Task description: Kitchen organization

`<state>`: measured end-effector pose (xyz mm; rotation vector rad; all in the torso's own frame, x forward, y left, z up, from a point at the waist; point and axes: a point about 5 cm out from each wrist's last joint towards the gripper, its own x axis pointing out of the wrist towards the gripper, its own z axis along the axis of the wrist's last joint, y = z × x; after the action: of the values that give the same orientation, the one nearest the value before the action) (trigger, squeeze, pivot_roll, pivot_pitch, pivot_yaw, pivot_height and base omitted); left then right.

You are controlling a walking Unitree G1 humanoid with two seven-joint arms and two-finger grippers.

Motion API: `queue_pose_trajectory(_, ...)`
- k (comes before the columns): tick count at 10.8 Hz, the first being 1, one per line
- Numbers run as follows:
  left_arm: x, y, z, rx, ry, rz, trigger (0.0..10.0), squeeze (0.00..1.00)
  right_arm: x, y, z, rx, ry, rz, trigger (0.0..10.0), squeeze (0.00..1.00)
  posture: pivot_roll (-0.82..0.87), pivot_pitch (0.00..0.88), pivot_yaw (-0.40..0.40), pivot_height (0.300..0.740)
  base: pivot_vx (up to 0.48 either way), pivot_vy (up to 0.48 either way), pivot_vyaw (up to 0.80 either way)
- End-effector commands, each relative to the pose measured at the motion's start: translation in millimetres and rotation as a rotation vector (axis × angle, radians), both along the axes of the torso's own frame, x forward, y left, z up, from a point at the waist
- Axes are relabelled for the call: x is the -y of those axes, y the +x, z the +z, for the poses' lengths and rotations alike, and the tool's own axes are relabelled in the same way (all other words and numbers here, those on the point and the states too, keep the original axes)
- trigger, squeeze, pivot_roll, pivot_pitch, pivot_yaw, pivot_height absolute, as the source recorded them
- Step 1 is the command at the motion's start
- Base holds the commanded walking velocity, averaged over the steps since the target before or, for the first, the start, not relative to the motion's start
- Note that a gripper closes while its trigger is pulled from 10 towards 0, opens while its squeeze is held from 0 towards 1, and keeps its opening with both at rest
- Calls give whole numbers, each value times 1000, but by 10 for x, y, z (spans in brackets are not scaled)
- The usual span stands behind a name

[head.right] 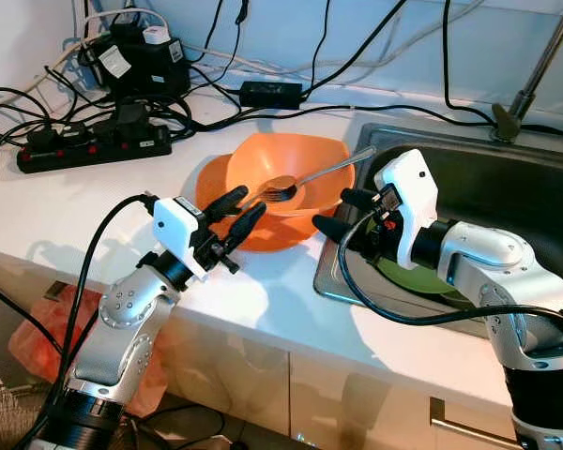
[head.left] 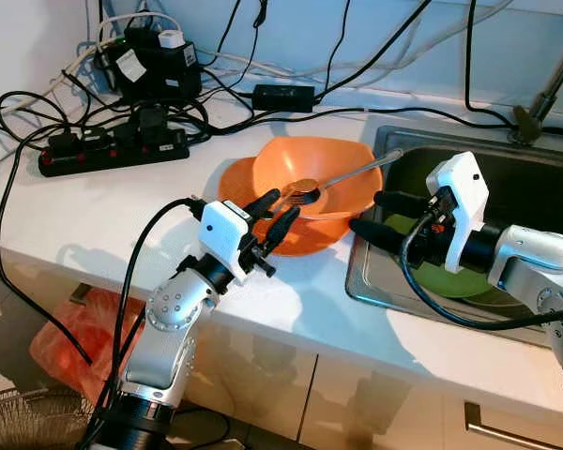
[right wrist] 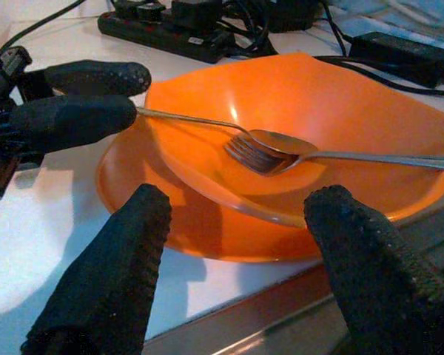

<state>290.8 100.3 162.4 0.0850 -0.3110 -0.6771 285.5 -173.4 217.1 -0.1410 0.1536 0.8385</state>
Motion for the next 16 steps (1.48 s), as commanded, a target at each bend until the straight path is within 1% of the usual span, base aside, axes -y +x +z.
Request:
queue_pose_trajectory(1, -19, 14, -3, 10, 15, -3, 0, 0, -17, -6, -14, 3, -9, 8, 10000, 0, 4, 30, 52, 740, 0, 0, 0)
queue_pose_trajectory(6, -34, 29, -6, 26, 35, 5, 0, 0, -26, -9, -16, 11, -8, 4, 10000, 0, 3, 34, 56, 740, 0, 0, 0)
queue_pose_trajectory(8, -71, 49, 99, 97, 49, 55, 0, 0, -27, -5, -19, 14, -6, -1, 10000, 0, 4, 36, 56, 740, 0, 0, 0)
queue_pose_trajectory(9, -80, 62, 181, 132, 40, 74, 0, 0, -27, 0, -27, 13, -5, -6, 10000, 0, 4, 36, 55, 740, 0, 0, 0)
queue_pose_trajectory(10, -73, 77, 253, 149, 21, 76, 0, 0, -26, 2, -30, 13, -3, -9, 10000, 0, 3, 36, 54, 740, 0, 0, 0)
queue_pose_trajectory(11, -73, 100, 333, 150, -24, 79, 0, 0, -20, 9, -27, 15, 2, -17, 10000, 0, 0, 35, 54, 740, 0, 0, 0)
queue_pose_trajectory(12, -78, 126, 424, 135, -94, 75, 0, 0, -15, 21, -16, 17, 10, -27, 10000, 0, 0, 35, 54, 740, 0, 0, 0)
queue_pose_trajectory(13, -69, 190, 590, 83, -245, 39, 0, 0, -29, 56, 24, 23, 56, -52, 10000, 0, 0, 33, 50, 740, 0, 0, 0)
queue_pose_trajectory(14, -61, 213, 627, 53, -300, 18, 0, 0, -45, 73, 43, 26, 81, -63, 10000, 0, 0, 31, 50, 740, 0, 0, 0)
queue_pose_trajectory(15, -83, 280, 662, -45, -468, -12, 0, 0, -78, 138, 119, 24, 201, -117, 10000, 0, -1, 28, 49, 740, 0, 0, 0)
queue_pose_trajectory(16, -74, 332, 678, -151, -652, -88, 0, 0, -102, 245, 211, -6, 397, -207, 10000, 0, -2, 27, 50, 740, 0, 0, 0)
